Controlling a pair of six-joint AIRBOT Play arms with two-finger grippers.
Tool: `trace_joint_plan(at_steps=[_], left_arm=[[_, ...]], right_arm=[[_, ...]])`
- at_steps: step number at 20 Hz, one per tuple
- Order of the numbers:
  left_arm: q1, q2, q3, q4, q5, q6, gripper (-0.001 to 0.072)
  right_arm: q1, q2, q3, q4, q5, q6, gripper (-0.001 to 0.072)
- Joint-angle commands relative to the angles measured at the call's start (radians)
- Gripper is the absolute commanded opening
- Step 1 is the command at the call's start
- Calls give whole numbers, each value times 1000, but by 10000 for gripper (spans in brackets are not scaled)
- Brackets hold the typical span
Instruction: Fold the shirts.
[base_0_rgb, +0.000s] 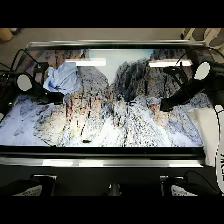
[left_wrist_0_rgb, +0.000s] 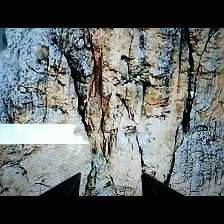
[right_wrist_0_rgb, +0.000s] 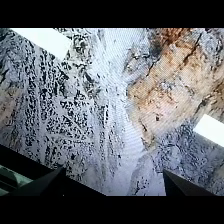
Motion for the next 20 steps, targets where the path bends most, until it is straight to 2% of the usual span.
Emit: trace_joint_plan(at_steps=[1,16,18,20], left_arm=[[1,0,0,0,0,0,459],[1,0,-1,0,6,-1,458],[-2,-1,-5,0,92,0,458],[-1,0,-5,-6,170,-5,459]], right_arm=[[0,0,0,0,0,0,637],[0,0,0,0,0,0,637],[0,0,0,0,-22,0,637],[0,0,0,-5,-104,0,637]])
